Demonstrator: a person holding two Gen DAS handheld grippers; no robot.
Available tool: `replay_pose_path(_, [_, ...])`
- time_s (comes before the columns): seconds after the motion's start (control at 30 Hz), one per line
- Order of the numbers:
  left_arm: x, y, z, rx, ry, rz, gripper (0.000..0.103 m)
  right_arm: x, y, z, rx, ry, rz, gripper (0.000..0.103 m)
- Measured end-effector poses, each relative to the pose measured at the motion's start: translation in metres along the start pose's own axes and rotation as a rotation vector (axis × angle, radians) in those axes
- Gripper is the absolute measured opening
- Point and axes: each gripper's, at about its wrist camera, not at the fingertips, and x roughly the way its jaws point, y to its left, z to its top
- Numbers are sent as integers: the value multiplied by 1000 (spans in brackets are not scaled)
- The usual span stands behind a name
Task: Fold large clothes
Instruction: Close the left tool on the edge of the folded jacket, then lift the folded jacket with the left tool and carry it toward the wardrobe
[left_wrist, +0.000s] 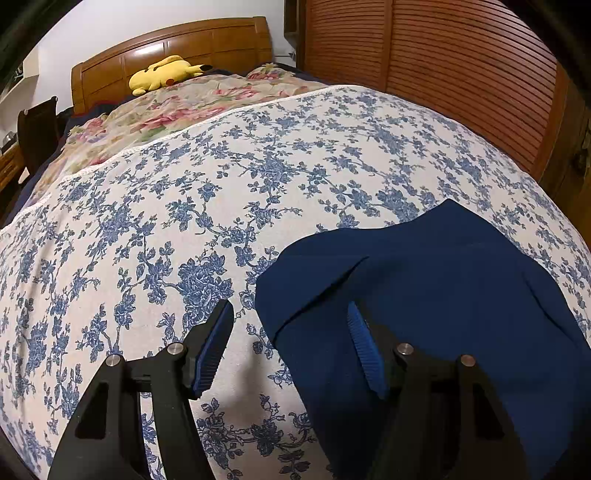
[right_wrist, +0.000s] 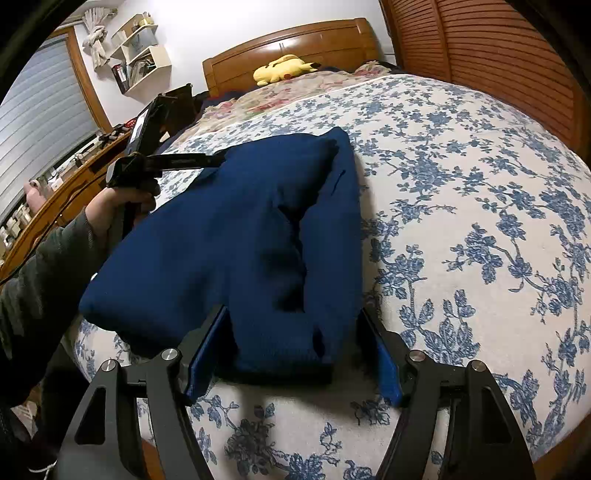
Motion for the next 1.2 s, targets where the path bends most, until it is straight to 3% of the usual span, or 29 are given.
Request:
replay_pose_path(0.2, [0, -1, 0, 3, 2, -13, 60, 6, 1, 0, 11, -1, 25, 71])
replay_pose_path(0.47, [-1, -2, 4, 14, 14, -6, 27, 10, 5, 0, 16, 3, 54, 63])
replay_pose_path(0.63, [-5, 1, 6, 14, 12, -6, 17, 12, 6, 0, 9, -1, 63, 54])
replay_pose_path(0.83, [-29, -5, 10, 43, -54, 28, 12, 5, 6, 3, -16, -49, 46, 28])
replay_pose_path(1.2, [-95, -28, 28, 70, -185, 43, 11, -16, 12, 13, -74, -144, 31, 22])
